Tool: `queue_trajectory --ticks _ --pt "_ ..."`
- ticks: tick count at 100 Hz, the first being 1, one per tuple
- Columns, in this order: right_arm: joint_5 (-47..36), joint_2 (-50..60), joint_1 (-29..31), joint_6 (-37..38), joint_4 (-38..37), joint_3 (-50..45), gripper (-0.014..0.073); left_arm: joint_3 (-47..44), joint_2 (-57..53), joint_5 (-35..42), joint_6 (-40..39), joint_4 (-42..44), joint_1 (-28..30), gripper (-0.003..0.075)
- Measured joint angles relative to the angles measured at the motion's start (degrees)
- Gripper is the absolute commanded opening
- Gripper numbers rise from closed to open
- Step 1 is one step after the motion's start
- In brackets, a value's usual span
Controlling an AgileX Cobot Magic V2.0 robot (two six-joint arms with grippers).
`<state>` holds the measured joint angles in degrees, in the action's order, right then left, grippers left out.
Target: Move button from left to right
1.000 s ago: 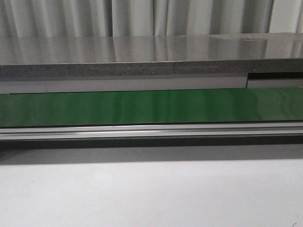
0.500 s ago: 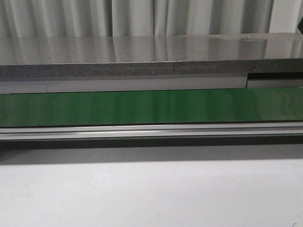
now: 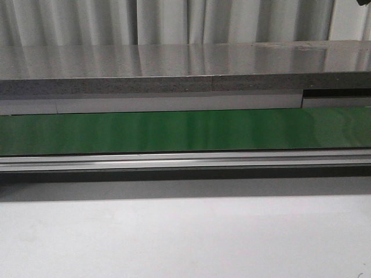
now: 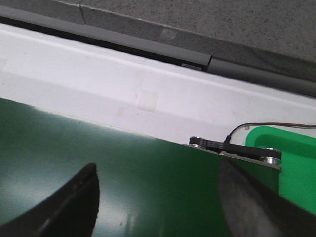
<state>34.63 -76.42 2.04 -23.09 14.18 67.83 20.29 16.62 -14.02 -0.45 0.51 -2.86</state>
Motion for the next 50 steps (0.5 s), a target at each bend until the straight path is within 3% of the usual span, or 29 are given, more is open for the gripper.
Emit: queue_trajectory --ticks 50 --pt "-5.67 31.01 -1.01 0.23 0.03 -27.84 0.0510 0.00 0.00 0.00 0.00 0.00 0.00 -0.0020"
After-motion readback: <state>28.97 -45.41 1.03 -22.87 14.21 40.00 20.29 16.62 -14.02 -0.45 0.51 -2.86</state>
